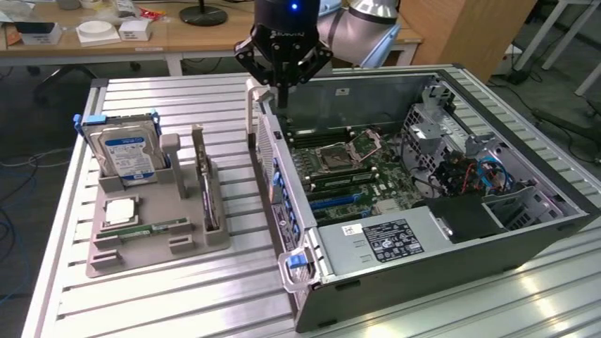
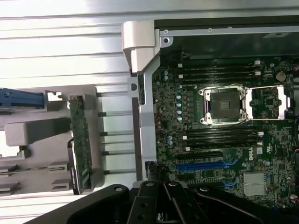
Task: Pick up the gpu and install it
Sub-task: 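Reach for the gpu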
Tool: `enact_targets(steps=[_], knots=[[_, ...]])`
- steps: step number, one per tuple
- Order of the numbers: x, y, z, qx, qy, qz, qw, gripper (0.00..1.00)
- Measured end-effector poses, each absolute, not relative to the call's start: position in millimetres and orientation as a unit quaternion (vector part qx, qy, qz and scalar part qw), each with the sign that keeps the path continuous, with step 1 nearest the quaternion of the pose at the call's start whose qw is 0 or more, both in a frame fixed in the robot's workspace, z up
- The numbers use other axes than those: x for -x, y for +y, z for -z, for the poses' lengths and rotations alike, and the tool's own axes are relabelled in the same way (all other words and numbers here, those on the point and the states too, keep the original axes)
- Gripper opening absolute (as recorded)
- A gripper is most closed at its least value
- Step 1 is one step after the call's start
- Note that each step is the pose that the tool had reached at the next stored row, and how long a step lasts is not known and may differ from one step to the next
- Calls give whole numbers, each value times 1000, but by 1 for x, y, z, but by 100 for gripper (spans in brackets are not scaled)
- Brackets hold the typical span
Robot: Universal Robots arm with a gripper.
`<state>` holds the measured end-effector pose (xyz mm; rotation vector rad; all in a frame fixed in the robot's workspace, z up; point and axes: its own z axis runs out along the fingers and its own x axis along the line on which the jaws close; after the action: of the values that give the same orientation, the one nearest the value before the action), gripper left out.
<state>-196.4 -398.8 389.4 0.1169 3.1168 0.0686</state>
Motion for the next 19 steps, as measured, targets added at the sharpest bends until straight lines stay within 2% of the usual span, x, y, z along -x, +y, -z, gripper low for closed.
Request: enact_targets(steps=[19], knots=[[231, -399, -387, -37, 999, -22, 10, 10]])
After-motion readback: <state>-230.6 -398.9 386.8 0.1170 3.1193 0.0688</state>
